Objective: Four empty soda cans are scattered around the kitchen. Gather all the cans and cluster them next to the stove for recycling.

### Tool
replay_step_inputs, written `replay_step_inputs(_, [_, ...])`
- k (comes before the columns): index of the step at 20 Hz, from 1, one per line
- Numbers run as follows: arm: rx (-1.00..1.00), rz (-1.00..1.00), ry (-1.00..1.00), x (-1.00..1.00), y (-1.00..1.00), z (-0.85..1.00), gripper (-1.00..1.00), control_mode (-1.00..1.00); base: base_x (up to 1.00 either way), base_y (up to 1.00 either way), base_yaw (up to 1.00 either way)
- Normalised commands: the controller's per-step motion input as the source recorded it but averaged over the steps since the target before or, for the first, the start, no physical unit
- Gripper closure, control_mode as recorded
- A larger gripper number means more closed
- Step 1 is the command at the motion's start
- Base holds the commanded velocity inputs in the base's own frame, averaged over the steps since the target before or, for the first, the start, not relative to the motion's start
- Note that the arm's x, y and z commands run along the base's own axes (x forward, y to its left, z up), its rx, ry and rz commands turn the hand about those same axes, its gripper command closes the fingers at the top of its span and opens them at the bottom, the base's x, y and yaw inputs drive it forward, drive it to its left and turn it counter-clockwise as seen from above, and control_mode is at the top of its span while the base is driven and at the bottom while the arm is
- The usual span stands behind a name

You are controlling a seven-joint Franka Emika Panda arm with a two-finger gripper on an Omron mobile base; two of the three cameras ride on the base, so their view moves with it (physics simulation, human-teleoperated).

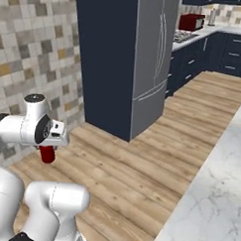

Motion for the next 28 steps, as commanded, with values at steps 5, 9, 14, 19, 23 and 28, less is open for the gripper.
replay_step_inputs(5, [0.0, 0.0, 0.0, 0.0, 0.0, 0.0, 1.0, 1.0, 0.72, 0.0, -0.04])
replay_step_inputs(9, [0.0, 0.0, 0.0, 0.0, 0.0, 0.0, 1.0, 1.0, 0.72, 0.0, -0.03])
replay_step_inputs(14, [0.0, 0.0, 0.0, 0.0, 0.0, 0.0, 1.0, 1.0, 0.66, 0.0, -0.14])
replay_step_inputs(19, [0.0, 0.0, 0.0, 0.0, 0.0, 0.0, 1.0, 1.0, 0.61, 0.0, -0.21])
replay_step_inputs(23, [0.0, 0.0, 0.0, 0.0, 0.0, 0.0, 1.0, 1.0, 0.63, 0.0, -0.19])
replay_step_inputs(28, [0.0, 0.0, 0.0, 0.0, 0.0, 0.0, 1.0, 1.0, 0.67, 0.0, -0.15])
